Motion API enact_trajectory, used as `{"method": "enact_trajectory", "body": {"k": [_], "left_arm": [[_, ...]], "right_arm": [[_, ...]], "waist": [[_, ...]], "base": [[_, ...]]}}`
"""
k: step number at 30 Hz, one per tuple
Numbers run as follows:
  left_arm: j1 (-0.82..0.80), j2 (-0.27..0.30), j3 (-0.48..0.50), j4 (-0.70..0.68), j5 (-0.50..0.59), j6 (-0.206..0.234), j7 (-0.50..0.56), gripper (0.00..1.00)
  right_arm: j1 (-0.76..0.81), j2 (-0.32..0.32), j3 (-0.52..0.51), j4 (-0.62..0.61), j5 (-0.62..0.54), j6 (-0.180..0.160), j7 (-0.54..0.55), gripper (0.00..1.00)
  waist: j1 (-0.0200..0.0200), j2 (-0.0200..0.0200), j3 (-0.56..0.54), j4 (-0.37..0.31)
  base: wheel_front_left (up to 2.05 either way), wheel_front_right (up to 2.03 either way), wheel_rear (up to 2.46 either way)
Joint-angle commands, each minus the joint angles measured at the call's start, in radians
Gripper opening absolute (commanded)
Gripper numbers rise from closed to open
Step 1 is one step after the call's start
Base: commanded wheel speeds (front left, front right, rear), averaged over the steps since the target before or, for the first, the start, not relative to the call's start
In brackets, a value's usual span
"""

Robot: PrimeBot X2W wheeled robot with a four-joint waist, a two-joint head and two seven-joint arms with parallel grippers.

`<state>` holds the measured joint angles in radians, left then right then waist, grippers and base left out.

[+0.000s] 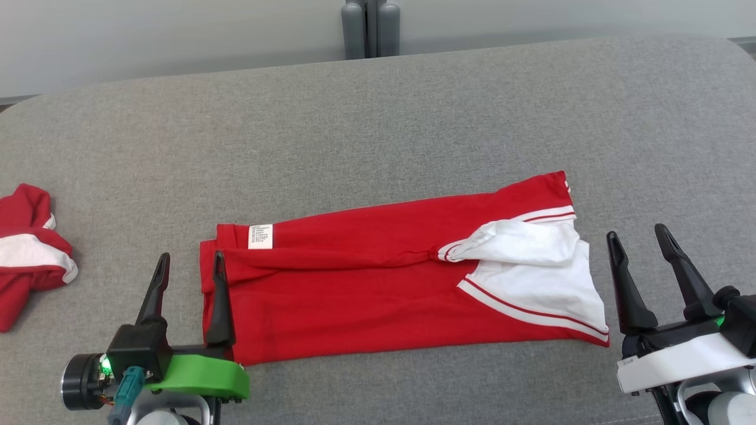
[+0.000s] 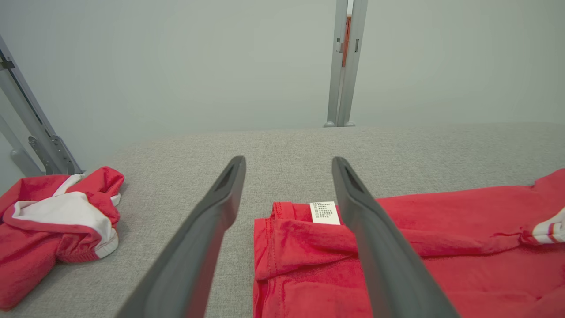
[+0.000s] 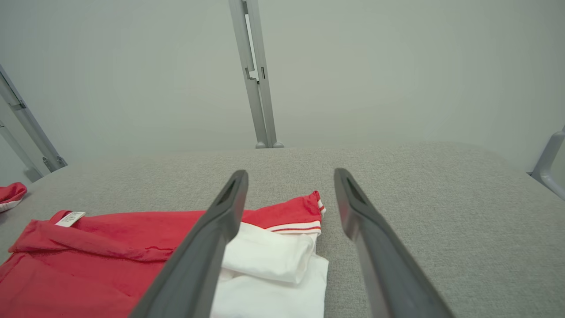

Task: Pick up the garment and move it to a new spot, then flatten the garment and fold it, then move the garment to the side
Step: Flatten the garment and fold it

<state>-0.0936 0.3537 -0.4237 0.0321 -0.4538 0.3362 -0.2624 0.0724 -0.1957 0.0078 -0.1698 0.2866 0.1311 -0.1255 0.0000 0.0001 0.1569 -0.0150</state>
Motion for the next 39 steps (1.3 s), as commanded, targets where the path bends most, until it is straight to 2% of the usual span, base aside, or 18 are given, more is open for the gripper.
{"method": "enact_trajectory", "body": {"k": [1,12,22,29,35,38,39], "left_arm": [[0.014,-0.002,0.003,-0.004,0.01,0.001,-0.003,1.0],[0.007,-0.01,0.014,-0.008,0.025,-0.018,-0.003,1.0],[-0.099,-0.038,0.012,-0.04,0.068,-0.046,-0.003,1.0],[-0.157,-0.073,0.017,-0.036,0.099,-0.073,-0.003,1.0],[-0.166,-0.095,0.029,-0.019,0.118,-0.093,-0.003,1.0],[-0.153,-0.105,0.04,-0.014,0.125,-0.101,-0.003,1.0],[-0.149,-0.107,0.043,-0.012,0.127,-0.103,-0.003,1.0]], "right_arm": [[0.012,0.005,-0.006,-0.008,-0.007,-0.001,0.007,1.0],[0.023,0.008,-0.022,-0.028,-0.013,-0.001,0.027,1.0],[-0.049,-0.023,-0.037,0.034,-0.011,-0.001,0.054,1.0],[-0.138,-0.042,-0.004,0.204,0.009,-0.001,0.053,1.0],[-0.205,-0.04,0.008,0.411,0.039,-0.001,0.014,1.0],[-0.218,-0.037,0.056,0.495,0.068,0.0,0.011,1.0],[-0.22,-0.037,0.069,0.505,0.079,0.0,0.01,0.5]], "waist": [[0.0,-0.0001,-0.001,0.003],[0.0,-0.0001,0.016,0.012],[0.0,-0.0001,0.147,0.069],[0.0,-0.0001,0.218,0.102],[0.0,-0.0001,0.224,0.115],[0.0,-0.0001,0.214,0.115],[0.0,-0.0001,0.211,0.114]], "base": [[0.0,0.0,0.0],[0.0,0.0,0.0],[0.0,0.0,0.0],[0.0,0.0,0.0],[0.0,0.0,0.0],[0.0,0.0,0.0],[0.0,0.0,0.0]]}}
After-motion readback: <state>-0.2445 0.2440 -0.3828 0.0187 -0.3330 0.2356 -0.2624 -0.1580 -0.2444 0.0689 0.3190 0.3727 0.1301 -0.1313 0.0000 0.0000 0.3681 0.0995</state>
